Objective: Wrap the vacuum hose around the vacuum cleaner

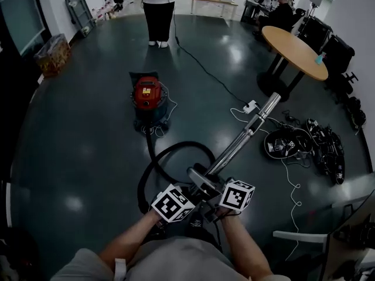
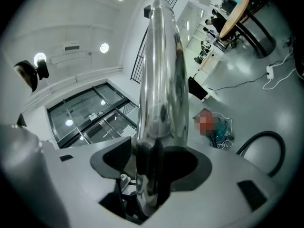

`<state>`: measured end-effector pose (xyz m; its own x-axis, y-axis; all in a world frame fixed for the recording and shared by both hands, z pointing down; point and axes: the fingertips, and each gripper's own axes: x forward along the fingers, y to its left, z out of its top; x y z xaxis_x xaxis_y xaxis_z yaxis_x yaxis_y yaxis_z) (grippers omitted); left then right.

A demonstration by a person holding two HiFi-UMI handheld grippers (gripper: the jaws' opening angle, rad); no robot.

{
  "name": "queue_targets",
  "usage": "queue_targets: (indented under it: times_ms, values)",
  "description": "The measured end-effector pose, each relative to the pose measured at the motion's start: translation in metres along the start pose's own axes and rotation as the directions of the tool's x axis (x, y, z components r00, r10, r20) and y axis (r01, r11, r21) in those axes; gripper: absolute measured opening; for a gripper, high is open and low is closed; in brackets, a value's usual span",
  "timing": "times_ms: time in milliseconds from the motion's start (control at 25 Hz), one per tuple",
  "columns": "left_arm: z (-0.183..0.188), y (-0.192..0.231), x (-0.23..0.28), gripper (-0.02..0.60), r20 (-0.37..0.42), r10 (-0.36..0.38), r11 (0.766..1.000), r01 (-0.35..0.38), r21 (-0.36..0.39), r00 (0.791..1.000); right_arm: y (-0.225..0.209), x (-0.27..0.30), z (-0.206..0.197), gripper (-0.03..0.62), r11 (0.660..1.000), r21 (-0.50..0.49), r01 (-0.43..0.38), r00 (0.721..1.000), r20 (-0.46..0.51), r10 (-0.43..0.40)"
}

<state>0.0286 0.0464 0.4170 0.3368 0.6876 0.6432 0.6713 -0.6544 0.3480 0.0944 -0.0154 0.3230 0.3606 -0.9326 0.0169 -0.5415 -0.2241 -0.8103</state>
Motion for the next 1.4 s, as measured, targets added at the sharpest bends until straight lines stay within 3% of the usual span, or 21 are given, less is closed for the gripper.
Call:
queue_targets:
  times_ms: [200, 480, 720, 880, 1040, 1200, 1400]
  values:
    - [0.013, -0.003, 0.019, 0.109, -0.002, 0.058, 0.998, -0.058, -0.037, 0.998, -0.015, -0.009, 0.012, 0.104, 0.999, -0.012, -0.033, 0.999, -0.027, 0.033]
    - [0.012, -0.005, 0.025, 0.110, -0.004, 0.132, 0.989, -0.132, -0.060, 0.991, -0.009, -0.011, 0.006, 0.089, 0.994, -0.042, -0.103, 0.989, -0.110, 0.098]
    - [0.011, -0.002, 0.019, 0.118, -0.024, 0.259, 0.965, -0.260, -0.032, 0.966, 0.005, -0.007, 0.006, 0.089, 0.980, -0.106, -0.166, 0.973, -0.177, 0.146]
    - [0.000, -0.005, -0.003, 0.235, -0.058, 0.261, 0.964, -0.264, -0.041, 0.964, 0.001, -0.011, 0.027, 0.089, 0.980, -0.106, -0.169, 0.975, -0.163, 0.151]
    - [-0.003, -0.011, -0.020, 0.250, -0.065, 0.254, 0.965, -0.257, -0.042, 0.965, -0.011, -0.021, 0.046, 0.089, 0.983, -0.103, -0.154, 0.978, -0.158, 0.137]
    - [0.007, -0.015, -0.027, 0.249, -0.071, 0.264, 0.964, -0.264, 0.008, 0.962, -0.026, -0.035, 0.059, 0.089, 0.980, -0.144, -0.135, 0.977, -0.181, 0.108]
    - [0.037, -0.012, -0.032, 0.249, -0.035, 0.291, 0.948, -0.283, 0.144, 0.956, -0.037, -0.044, 0.060, 0.089, 0.976, -0.194, -0.098, 0.967, -0.251, 0.047]
